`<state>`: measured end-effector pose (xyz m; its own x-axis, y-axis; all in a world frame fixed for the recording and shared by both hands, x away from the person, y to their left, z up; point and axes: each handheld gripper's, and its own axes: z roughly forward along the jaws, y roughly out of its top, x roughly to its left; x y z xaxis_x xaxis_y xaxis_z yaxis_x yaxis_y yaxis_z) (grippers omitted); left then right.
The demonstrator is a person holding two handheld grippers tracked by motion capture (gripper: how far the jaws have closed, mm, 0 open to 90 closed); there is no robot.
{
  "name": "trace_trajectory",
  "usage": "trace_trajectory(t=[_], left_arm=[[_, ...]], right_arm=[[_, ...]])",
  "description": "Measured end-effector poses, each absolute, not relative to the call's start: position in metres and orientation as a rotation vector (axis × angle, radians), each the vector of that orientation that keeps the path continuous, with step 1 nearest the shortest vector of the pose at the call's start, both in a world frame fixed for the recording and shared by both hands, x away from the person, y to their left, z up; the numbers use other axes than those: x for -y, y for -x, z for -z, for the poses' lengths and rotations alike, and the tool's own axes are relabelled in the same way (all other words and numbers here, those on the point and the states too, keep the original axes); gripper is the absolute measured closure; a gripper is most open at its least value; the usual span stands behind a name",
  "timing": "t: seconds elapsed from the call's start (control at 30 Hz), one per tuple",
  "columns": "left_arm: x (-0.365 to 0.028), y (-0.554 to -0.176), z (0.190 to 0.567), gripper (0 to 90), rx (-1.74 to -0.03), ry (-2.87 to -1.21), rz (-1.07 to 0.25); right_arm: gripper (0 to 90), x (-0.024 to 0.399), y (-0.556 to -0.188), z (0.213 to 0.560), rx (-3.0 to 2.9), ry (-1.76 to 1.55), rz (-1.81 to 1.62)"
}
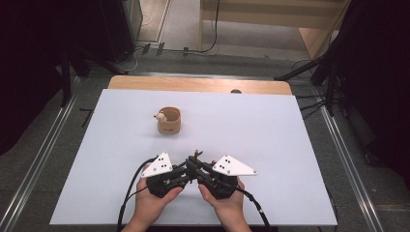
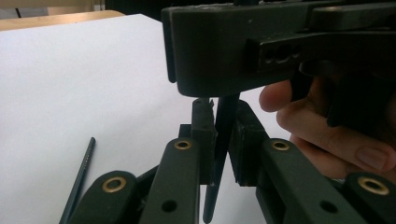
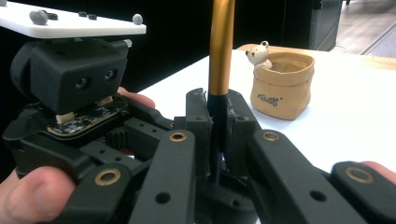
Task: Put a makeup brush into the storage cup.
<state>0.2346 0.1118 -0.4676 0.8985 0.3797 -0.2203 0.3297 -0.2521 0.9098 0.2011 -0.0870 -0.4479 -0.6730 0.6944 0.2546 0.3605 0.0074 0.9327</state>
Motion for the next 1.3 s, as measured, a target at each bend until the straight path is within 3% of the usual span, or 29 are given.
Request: trace_trajectory(t=[0.13,0.17,0.27,0.33,0.47,0.6,1.3], left_arm=[[-0.110,-0.233,0.467,83.9,-0.524,-1.865,-0.063],[-0.110,-0.233,0.467,84.0,-0.525,-1.870,-0.065],[-0.110,-0.233,0.467,84.0,-0.520,-1.880,-0.072],[-0.110,-0.233,0.467,84.0,-0.523,-1.878,-0.076],[-0.113,-0.235,0.468,84.1,-0.532,-1.881,-0.085],[-0.118,-0.237,0.467,84.1,-0.548,-1.869,-0.099],[-0.138,-0.248,0.458,84.1,-0.608,-1.819,-0.166]], right_arm=[[83.7,0.087,-0.202,0.449,-2.009,-1.103,-1.722],[79.9,0.088,-0.202,0.449,-2.002,-1.112,-1.727],[49.7,0.092,-0.202,0.447,-1.903,-1.156,-1.739],[34.6,0.096,-0.203,0.445,-1.869,-1.180,-1.736],[12.3,0.106,-0.204,0.441,-1.853,-1.187,-1.752],[1.1,0.115,-0.204,0.439,-1.880,-1.153,-1.753],[0.0,0.198,-0.193,0.462,-1.843,-1.202,-1.551]])
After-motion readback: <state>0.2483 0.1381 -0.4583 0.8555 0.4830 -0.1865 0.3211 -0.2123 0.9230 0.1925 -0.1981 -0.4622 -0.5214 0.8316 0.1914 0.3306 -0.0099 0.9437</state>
